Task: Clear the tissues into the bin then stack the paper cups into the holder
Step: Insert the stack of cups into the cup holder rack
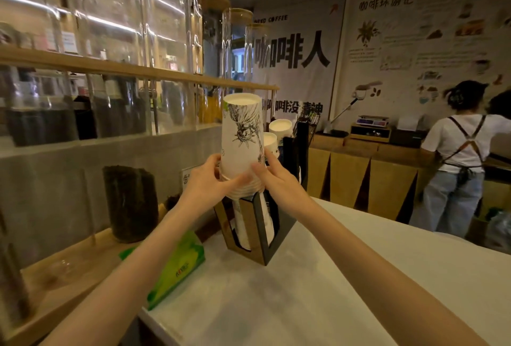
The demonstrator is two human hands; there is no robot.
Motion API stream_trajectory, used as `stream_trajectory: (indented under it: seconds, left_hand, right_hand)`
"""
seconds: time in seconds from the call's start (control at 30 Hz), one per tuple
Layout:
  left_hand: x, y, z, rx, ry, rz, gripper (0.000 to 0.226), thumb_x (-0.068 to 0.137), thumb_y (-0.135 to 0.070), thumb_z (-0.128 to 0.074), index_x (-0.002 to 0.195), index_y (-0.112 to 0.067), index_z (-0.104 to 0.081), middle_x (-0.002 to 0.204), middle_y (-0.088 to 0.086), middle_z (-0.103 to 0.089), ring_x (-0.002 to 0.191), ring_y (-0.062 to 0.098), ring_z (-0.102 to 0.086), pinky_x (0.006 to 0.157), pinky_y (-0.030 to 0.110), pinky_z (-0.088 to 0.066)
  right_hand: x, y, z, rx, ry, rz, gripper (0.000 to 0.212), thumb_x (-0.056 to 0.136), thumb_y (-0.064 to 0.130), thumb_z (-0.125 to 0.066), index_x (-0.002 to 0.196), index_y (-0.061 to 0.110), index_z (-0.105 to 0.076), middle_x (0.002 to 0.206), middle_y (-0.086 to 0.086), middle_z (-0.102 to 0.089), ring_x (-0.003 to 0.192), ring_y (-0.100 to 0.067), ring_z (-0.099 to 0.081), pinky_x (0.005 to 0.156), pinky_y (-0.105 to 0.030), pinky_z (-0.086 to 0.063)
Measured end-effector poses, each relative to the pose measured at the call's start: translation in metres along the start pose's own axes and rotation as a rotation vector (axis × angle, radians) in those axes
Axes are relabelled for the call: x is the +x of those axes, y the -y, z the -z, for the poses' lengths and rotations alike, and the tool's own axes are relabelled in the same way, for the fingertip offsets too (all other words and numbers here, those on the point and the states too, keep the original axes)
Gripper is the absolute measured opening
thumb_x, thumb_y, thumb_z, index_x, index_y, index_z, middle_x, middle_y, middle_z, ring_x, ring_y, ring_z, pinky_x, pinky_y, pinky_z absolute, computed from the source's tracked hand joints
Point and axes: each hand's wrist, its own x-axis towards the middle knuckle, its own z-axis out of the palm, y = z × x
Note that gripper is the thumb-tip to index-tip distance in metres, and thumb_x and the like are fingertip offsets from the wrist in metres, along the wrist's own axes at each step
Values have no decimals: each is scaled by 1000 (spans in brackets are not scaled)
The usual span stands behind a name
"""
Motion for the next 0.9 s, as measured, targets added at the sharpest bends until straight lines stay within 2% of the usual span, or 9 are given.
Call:
stream_trajectory:
  seconds: [0.1, 0.17, 0.23, 0.3, 0.43, 0.57, 0.7, 0.83, 0.9]
  left_hand:
    - [3, 11, -1, 52, 46, 30, 72, 67, -47, -71, 127, -18, -45, 128, 4, -57, 104, 16, -54, 83, 28, -46]
    - [4, 15, -5, 94, 84, 40, 68, 68, -44, -72, 126, -16, -49, 126, 4, -59, 101, 14, -52, 81, 26, -44]
    - [5, 18, -8, 72, 105, 46, 64, 68, -43, -72, 123, -17, -51, 125, 4, -60, 98, 12, -50, 76, 24, -42]
    - [5, 19, -11, 30, 106, 38, 60, 68, -40, -73, 121, -19, -52, 124, 2, -60, 98, 10, -50, 75, 22, -41]
    - [6, 19, -11, -89, 74, 49, 58, 67, -37, -75, 117, -19, -50, 122, 0, -60, 98, 9, -52, 72, 18, -41]
    - [7, 17, -11, -95, 9, 34, 69, 67, -37, -75, 126, -18, -43, 128, 3, -56, 112, 16, -51, 85, 27, -42]
    - [6, 12, -11, -53, -29, 6, 70, 69, -36, -74, 127, -16, -40, 127, 5, -56, 113, 19, -51, 88, 31, -43]
    - [4, 11, -13, -46, -30, -11, 63, 71, -34, -73, 124, -16, -44, 125, 6, -57, 110, 17, -51, 84, 29, -43]
    - [3, 10, -14, -45, -31, -14, 61, 71, -34, -72, 123, -17, -44, 125, 5, -58, 105, 13, -49, 81, 28, -40]
  right_hand:
    - [6, -14, -7, 94, -22, -120, 57, 94, 46, -34, 146, 31, -17, 150, 8, -32, 138, -14, -28, 113, -32, -25]
    - [6, -24, -12, 106, -27, -177, 57, 93, 50, -31, 145, 31, -18, 154, 4, -27, 142, -19, -24, 118, -42, -19]
    - [5, -31, -14, 164, -31, -213, 55, 94, 48, -29, 145, 29, -23, 152, 0, -31, 141, -20, -27, 117, -39, -21]
    - [2, -35, -12, 200, -22, -237, 50, 96, 44, -27, 143, 26, -30, 148, -2, -39, 137, -20, -34, 110, -31, -26]
    - [-3, -39, -8, 194, 33, -308, 50, 97, 43, -23, 141, 20, -34, 132, 3, -48, 130, -18, -41, 99, -24, -29]
    - [-6, -54, -12, 151, 12, -393, 56, 94, 50, -24, 143, 23, -30, 148, -3, -39, 138, -23, -33, 110, -33, -23]
    - [-8, -64, -13, 153, 8, -420, 53, 95, 49, -22, 141, 24, -31, 144, -3, -41, 137, -23, -34, 106, -31, -24]
    - [-8, -73, -18, 63, 25, -412, 60, 90, 59, -21, 142, 29, -28, 148, -1, -39, 139, -24, -31, 116, -42, -20]
    - [-9, -75, -18, 20, 26, -416, 62, 90, 60, -20, 143, 28, -27, 149, -2, -37, 140, -24, -29, 116, -43, -18]
